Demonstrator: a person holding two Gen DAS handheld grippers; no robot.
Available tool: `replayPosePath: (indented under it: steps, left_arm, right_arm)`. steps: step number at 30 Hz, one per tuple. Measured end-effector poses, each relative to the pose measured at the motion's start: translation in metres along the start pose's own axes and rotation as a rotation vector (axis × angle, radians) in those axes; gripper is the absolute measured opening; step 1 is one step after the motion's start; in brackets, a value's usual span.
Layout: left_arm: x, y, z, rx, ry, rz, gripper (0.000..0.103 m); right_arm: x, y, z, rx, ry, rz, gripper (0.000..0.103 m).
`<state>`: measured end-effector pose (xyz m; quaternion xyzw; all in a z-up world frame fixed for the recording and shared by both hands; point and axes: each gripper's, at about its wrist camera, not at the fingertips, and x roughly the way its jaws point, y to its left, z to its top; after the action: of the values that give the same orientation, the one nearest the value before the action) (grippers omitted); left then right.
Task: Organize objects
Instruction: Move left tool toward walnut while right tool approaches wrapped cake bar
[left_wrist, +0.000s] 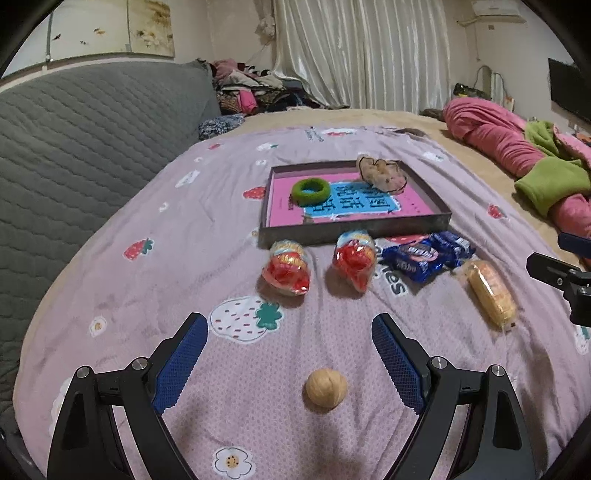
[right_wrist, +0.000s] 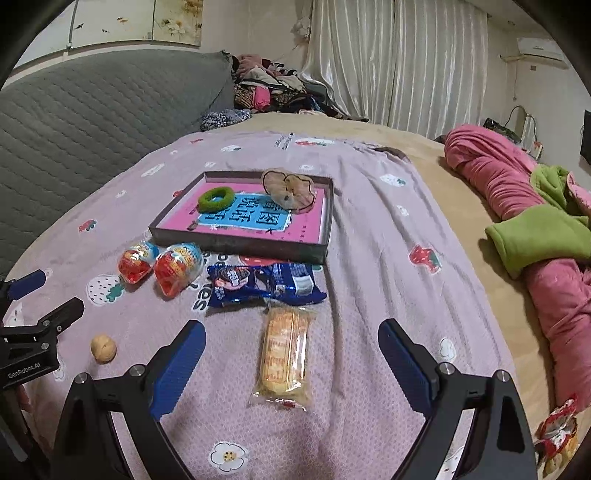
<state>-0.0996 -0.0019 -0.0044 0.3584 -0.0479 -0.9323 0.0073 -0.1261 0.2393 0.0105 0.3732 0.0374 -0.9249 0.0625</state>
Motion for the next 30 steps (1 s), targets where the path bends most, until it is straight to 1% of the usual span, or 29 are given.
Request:
replayPosePath:
  steps: [3, 6, 11, 12, 16, 30]
  left_arm:
    - [0.005, 0.002, -0.004, -0.017, 0.022, -0.011, 0.091]
    - [0.008, -0.001, -0.010, -0.011, 0.039, -0.011, 0.091]
    - [0.013, -0.006, -0.021, -0.012, 0.070, -0.038, 0.091]
    - [0.015, -0.006, -0.023, -0.015, 0.075, -0.031, 0.091]
    - [0.019, -0.004, -0.027, -0.037, 0.094, -0.048, 0.091]
    - [0.034, -0.007, -0.044, -0.043, 0.137, -0.081, 0.091]
  right_arm:
    - [0.006, -0.001, -0.004, 0.007, 0.016, 0.004, 0.095]
    - [0.012, 0.000, -0.010, 0.006, 0.033, 0.004, 0.095]
    - [0.019, 0.001, -0.020, 0.028, 0.054, 0.030, 0.095]
    - [0.020, 0.001, -0.021, 0.030, 0.059, 0.032, 0.095]
    - [0.023, 0.002, -0.024, 0.026, 0.066, 0.024, 0.095]
    - [0.038, 0.008, -0.035, 0.003, 0.089, 0.001, 0.095]
